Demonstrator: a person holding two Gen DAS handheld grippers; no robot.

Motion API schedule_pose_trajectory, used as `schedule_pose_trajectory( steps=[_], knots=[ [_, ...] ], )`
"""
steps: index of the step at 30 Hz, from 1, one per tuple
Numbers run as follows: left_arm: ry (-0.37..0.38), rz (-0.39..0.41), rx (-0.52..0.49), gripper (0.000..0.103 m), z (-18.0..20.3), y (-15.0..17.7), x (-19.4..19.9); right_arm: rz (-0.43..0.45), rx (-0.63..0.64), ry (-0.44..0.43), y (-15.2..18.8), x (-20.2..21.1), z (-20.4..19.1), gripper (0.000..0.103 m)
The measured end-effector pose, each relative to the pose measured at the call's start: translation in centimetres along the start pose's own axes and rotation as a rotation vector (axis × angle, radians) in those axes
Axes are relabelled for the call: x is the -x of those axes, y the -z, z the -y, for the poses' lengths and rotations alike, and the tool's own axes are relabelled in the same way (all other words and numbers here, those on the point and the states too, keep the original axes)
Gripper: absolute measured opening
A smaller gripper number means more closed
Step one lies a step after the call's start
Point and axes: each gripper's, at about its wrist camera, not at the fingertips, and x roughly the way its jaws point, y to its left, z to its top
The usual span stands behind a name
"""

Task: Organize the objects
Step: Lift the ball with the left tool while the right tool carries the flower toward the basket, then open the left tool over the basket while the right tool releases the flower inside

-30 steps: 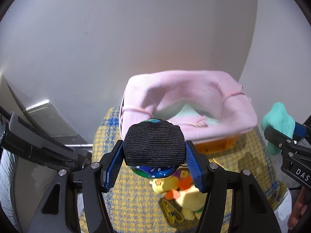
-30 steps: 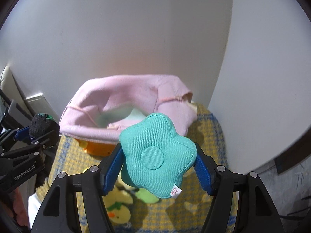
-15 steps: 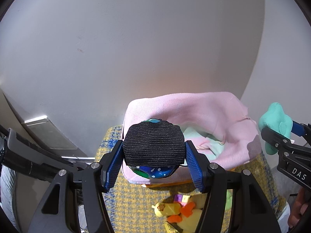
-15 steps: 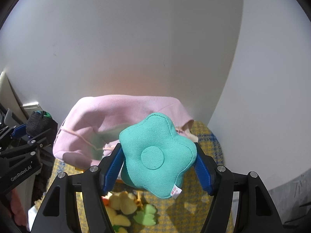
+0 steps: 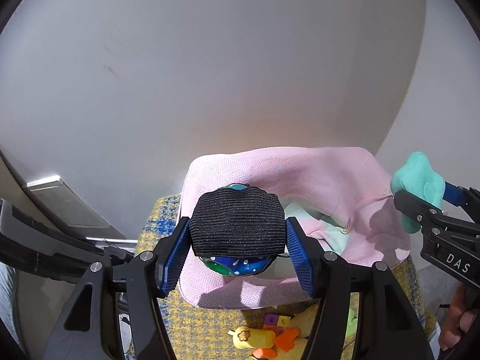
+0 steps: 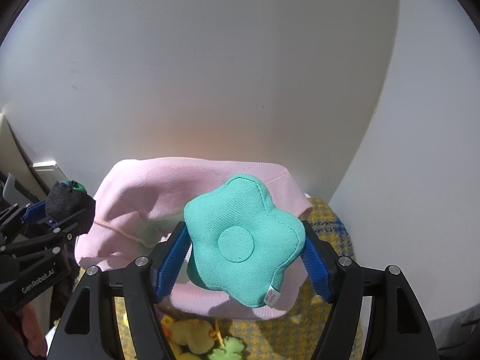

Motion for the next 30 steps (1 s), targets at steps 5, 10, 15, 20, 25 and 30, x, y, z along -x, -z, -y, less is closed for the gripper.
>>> schedule_pose_trajectory(
  steps=[5,10,15,20,25,30],
  knots=[
    [-0.052,0.024,-0.007,0.094,0.2,0.0,0.2,0.005,0.022,0.035,0.0,-0.3,-0.1,0.091],
    [-0.063,0.021,-0.007,0.096,0.1,0.0,0.4,0.001,0.01,0.045,0.2,-0.4,0.3,0.093],
    [-0.07,0.017,-0.006,0.096,-0.1,0.1,0.5,0.005,0.005,0.051,0.4,0.1,0.6,0.093],
    [-0.07,0.026,-0.018,0.096,-0.1,0.0,1.4,0.016,0.003,0.055,0.8,1.2,0.7,0.093],
    [-0.065,0.035,-0.017,0.096,-0.3,0.0,2.2,0.027,-0.003,0.058,1.2,2.3,0.9,0.093],
    [-0.059,0.039,-0.018,0.097,-0.4,0.4,3.1,0.035,-0.009,0.06,1.8,3.4,0.9,0.093]
  ],
)
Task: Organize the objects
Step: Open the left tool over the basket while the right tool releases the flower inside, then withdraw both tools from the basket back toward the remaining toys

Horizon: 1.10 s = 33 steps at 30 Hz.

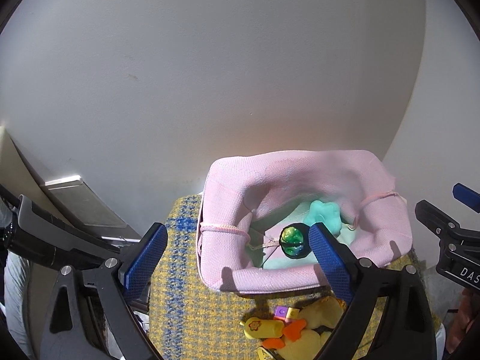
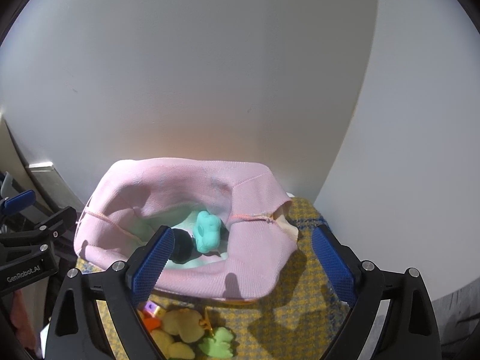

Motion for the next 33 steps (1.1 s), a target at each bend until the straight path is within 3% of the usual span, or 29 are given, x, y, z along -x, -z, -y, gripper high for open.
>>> schedule_pose_trajectory(
  steps=[19,22,23,33],
  knots=[
    [-0.007,-0.006,-0.019,0.097,0.2,4.6,2.2,-0.017,-0.015,-0.001,4.6,2.3,0.0,0.093],
    [-0.012,-0.005,-0.02,0.097,0.3,5.5,2.5,-0.016,-0.021,0.006,5.0,2.5,0.0,0.093],
    [-0.012,-0.005,-0.021,0.097,0.3,5.8,2.6,-0.015,-0.058,0.048,4.9,2.5,0.0,0.093],
    [-0.008,-0.013,-0.03,0.097,0.3,8.7,3.1,-0.036,-0.073,0.049,8.5,3.0,-0.1,0.093]
  ],
)
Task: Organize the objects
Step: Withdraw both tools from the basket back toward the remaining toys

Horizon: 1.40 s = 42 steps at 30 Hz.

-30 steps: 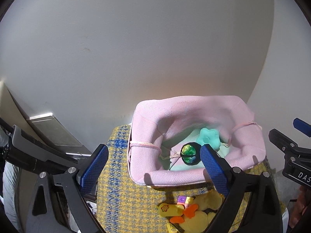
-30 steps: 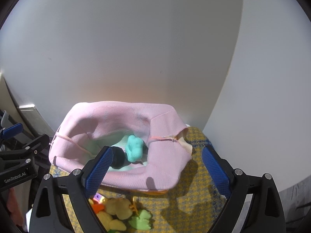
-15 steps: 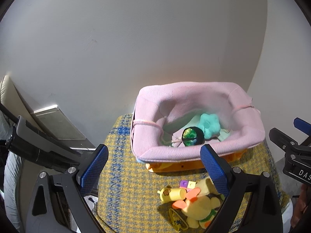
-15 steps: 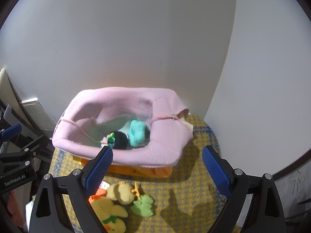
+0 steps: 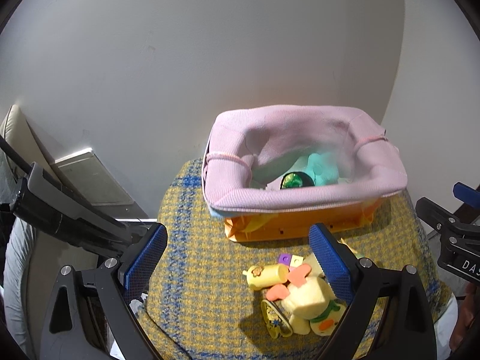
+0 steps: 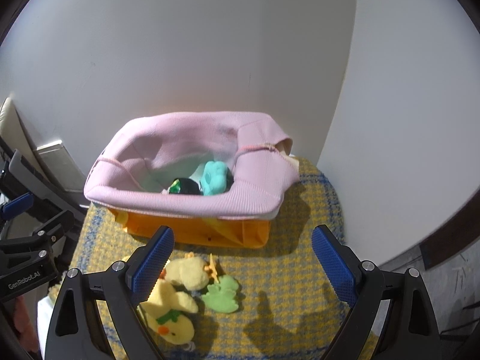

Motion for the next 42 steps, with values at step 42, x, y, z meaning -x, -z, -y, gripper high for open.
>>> schedule_pose_trajectory(
  steps=[42],
  knots=[
    [0.065,-0.179,0.007,0.096,0.3,12.0,-7.6,-0.085,-0.102,0.126,10.6,-5.8,-1.2,0.093]
  ],
)
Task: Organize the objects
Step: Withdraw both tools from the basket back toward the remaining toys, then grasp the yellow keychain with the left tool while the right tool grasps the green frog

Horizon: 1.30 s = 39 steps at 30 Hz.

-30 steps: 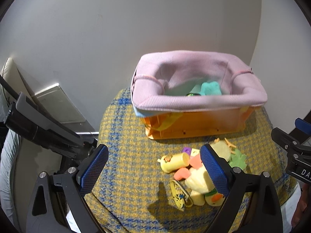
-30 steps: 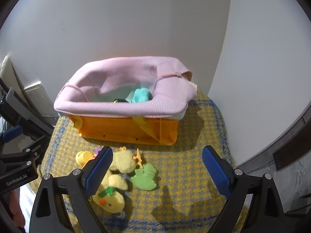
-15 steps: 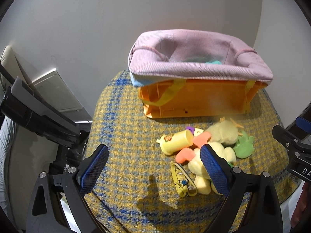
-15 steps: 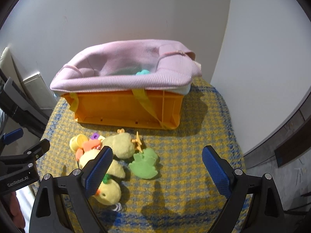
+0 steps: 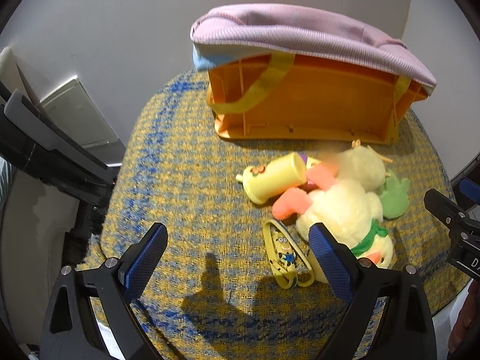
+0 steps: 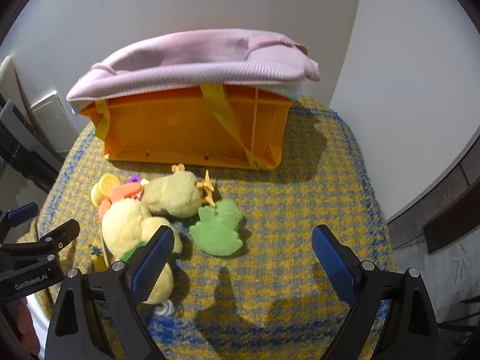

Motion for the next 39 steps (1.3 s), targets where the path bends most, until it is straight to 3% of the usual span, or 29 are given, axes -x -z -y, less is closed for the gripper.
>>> schedule_pose_trajectory(
  steps=[18,25,31,39],
  knots=[
    [0.066,-0.114,-0.011,0.094,0.6,1.7,-4.6,-0.06,-0.113,0.061,1.4,-3.3,0.2,0.093],
    [0.127,-0.136,-0.023,0.07,1.7,2.0,-5.5,-0.066,-0.141,0.067,1.3,-4.0,0.7,0.093],
    [0.183,-0.122,-0.06,0.038,2.8,2.3,-5.1,-0.078,-0.141,0.05,0.9,-5.0,0.6,0.093],
    [0.191,-0.108,-0.046,0.036,2.3,2.5,-5.0,-0.103,-0.138,0.034,0.6,-6.7,0.0,0.093]
  ],
)
